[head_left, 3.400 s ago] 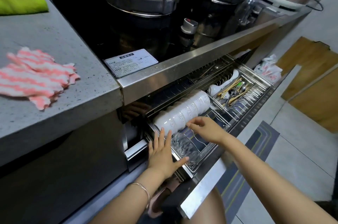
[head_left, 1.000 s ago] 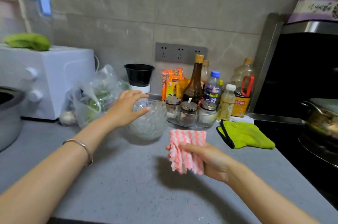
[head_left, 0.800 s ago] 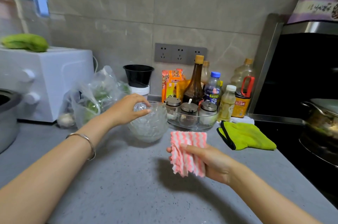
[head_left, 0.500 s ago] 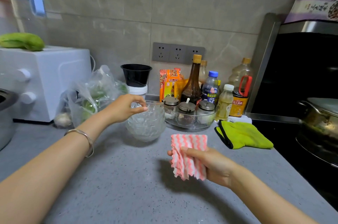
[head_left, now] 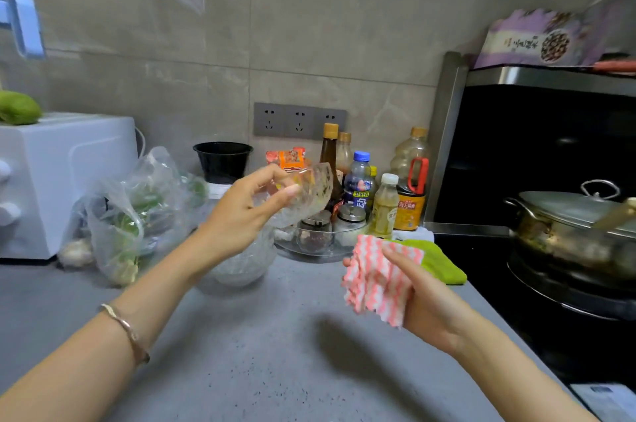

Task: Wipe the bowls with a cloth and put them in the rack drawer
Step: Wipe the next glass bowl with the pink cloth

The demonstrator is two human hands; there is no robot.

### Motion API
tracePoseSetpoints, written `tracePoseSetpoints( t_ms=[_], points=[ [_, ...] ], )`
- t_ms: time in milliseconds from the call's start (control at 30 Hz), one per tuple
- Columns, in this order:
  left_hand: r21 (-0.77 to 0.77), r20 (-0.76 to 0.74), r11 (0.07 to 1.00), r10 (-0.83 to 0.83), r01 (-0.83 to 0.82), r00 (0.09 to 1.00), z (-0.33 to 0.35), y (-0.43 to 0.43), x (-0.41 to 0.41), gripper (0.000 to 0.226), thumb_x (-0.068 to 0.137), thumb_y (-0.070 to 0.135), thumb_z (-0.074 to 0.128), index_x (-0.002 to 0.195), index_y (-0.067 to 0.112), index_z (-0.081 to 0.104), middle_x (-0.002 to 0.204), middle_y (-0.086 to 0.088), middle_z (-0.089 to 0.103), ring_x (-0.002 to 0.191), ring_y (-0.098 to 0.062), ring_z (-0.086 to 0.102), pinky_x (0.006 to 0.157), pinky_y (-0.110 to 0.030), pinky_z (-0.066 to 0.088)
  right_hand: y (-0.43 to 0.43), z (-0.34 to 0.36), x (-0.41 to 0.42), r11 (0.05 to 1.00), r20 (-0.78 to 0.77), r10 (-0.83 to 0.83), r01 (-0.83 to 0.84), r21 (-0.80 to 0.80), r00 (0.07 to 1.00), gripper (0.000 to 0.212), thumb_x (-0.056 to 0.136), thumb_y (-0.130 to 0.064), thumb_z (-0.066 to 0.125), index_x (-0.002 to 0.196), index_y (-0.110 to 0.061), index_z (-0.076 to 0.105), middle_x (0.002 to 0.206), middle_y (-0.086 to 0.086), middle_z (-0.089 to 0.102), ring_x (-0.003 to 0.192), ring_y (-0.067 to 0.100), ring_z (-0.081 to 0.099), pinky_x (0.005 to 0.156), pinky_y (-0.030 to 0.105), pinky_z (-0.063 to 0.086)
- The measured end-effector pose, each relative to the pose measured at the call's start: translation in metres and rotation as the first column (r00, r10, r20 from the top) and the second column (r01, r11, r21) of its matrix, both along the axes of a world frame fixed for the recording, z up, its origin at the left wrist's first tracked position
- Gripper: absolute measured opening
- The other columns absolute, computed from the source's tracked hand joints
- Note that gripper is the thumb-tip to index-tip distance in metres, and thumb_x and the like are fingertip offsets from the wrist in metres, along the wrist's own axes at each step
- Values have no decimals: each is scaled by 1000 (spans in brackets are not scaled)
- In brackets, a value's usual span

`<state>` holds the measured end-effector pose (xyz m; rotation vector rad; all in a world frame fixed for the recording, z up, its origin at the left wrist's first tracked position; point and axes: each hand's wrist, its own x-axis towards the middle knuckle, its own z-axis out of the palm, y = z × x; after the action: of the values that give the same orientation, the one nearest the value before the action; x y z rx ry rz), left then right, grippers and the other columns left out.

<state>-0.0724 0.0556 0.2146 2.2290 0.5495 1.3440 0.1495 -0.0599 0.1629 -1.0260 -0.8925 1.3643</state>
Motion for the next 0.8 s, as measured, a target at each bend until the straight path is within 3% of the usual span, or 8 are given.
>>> tracePoseSetpoints(
  t_ms=[100,200,300,367,433,533,667,800],
  points=[
    [-122,72,983,-126,134,989,-26,-28,35,26,87,42,59,84,16,57,77,13,54,77,-3,50,75,-17,40,-16,12,10,981,35,-155,150,125,987,50,81,-40,55,121,-11,61,112,16,69,103,31,66,99,46,48],
    [-242,141,932,-240,269,960,-55,-58,75,29,84,45,57,81,15,54,73,13,50,73,-4,46,70,-20,39,-32,11,17,923,278,-355,286,259,893,54,78,-55,58,128,-35,54,127,30,55,115,43,57,98,56,45],
    [-280,212,907,-261,314,942,-71,-86,108,27,91,39,58,78,17,51,68,13,45,68,-5,41,66,-21,38,-51,-7,16,867,527,-456,225,444,717,73,81,-67,51,145,-43,26,156,-6,30,134,7,41,93,20,47],
    [-294,287,909,-213,297,934,-74,-103,122,26,93,34,57,78,14,53,66,12,46,65,-4,41,63,-15,37,-60,-24,19,836,589,-492,157,526,641,86,78,-79,41,149,-45,7,156,-27,10,142,-8,10,117,32,25],
    [-313,352,911,-150,267,924,-73,-118,130,28,91,34,55,78,9,56,65,9,49,62,-2,42,60,-13,37,-71,-32,24,816,606,-512,124,564,609,72,82,-80,30,145,-58,3,155,-31,5,145,-5,2,120,45,16],
    [-390,414,892,-49,226,909,-70,-136,134,30,83,36,52,72,9,54,55,13,48,55,2,45,54,-10,36,-88,-26,31,791,574,-547,151,593,610,54,90,-73,25,141,-57,26,151,-28,27,144,3,22,114,50,28],
    [-418,412,900,66,124,909,-67,-153,135,36,86,39,51,61,13,52,46,14,45,48,0,42,51,-8,35,-99,-18,34,704,602,-680,141,696,418,37,98,-48,32,134,-47,39,137,-23,47,131,4,43,107,32,40],
    [-451,433,887,117,102,894,-70,-171,136,39,80,50,53,51,23,52,48,6,39,47,-5,34,48,-10,33,-101,-19,31,698,520,-662,191,690,540,40,98,-45,33,136,-41,44,138,-20,48,129,4,45,108,34,39]
  ],
)
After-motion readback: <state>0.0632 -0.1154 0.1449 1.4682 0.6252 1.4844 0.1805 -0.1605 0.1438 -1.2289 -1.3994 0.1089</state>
